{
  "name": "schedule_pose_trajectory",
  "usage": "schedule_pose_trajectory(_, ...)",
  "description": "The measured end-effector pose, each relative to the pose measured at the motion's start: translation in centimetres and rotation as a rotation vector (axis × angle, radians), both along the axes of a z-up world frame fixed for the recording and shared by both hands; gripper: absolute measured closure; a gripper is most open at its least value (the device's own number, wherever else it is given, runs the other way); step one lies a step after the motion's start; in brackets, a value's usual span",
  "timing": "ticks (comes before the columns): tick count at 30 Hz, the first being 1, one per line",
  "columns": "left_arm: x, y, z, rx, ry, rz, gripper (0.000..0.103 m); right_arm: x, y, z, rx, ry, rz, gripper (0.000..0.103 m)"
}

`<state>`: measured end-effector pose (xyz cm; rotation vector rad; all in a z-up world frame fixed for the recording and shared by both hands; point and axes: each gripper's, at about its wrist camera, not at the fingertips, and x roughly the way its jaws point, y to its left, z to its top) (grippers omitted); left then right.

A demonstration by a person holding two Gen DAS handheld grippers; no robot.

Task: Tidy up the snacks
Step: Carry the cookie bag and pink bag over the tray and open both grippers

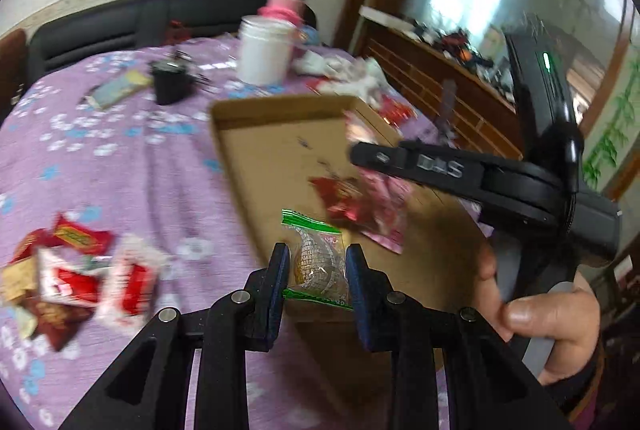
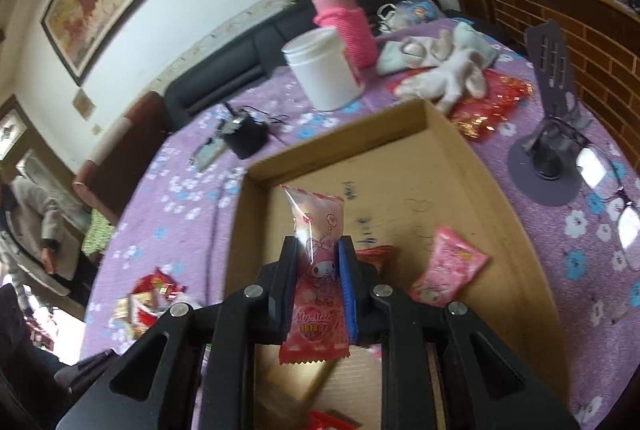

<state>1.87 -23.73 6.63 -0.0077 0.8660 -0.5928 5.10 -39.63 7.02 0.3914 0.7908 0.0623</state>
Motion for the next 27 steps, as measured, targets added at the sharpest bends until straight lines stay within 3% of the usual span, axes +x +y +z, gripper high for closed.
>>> schedule_pose_trajectory(6, -0.6, -3.2, -1.8, 0.025, 0.021, -0.056, 0.074, 0.4, -0.2, -0.8, -0.066, 0.050, -0.021, 0.084)
schedule_pose_trajectory(27, -1.5, -3.8, -2.5, 0.027, 0.026, -0.093, 0.074, 0.5, 0.2, -1.0, -0.114, 0.073, -0.030, 0.082)
